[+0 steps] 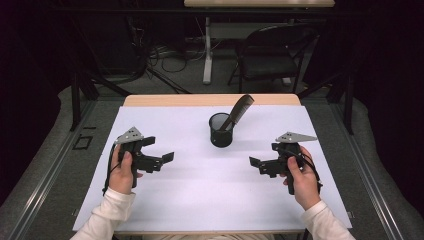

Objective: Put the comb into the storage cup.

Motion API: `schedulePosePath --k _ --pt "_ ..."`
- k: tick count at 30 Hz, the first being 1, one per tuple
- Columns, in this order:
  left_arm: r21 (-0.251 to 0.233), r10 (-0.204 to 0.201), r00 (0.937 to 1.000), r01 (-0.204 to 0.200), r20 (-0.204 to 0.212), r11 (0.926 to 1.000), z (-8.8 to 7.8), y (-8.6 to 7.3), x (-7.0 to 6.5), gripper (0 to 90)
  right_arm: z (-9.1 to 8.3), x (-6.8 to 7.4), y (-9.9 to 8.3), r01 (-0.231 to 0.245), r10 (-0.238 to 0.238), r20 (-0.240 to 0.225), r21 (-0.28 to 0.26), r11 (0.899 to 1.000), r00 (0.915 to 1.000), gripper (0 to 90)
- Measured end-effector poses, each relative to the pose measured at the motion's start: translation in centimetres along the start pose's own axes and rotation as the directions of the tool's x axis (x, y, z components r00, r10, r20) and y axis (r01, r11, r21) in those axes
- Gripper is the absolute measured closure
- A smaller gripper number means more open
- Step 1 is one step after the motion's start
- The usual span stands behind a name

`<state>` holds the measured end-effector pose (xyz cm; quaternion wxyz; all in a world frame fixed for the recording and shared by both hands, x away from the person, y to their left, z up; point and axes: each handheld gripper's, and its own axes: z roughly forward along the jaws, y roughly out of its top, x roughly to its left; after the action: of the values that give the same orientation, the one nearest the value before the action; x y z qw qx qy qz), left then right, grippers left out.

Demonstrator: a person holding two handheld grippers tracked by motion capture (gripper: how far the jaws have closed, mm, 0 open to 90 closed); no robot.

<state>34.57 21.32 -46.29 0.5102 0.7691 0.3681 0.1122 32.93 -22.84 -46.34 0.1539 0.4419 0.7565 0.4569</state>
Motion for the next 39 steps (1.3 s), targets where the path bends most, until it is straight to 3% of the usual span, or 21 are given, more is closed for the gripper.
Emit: schedulePosePath --k 9,20,39 --pt "-0.023 0.001 0.9996 -0.001 -0.028 0.9997 -2.3 -2.5 0.6 0.5 -0.7 -0.2 -2.4 -0.004 0.004 0.024 -0.006 1.000 0.9997 0.0" --pt "-0.050 -0.018 0.9988 0.016 -0.046 0.9986 -3.6 -5.3 1.2 0.5 -0.5 -0.9 -5.2 -0.019 0.020 0.047 -0.009 1.000 0.9987 0.0" --pt "-0.083 -0.033 0.9971 0.028 -0.069 0.9962 -4.1 -7.3 2.4 0.5 -0.3 -2.2 -7.3 -0.077 0.079 0.059 -0.034 0.996 0.9951 0.0"
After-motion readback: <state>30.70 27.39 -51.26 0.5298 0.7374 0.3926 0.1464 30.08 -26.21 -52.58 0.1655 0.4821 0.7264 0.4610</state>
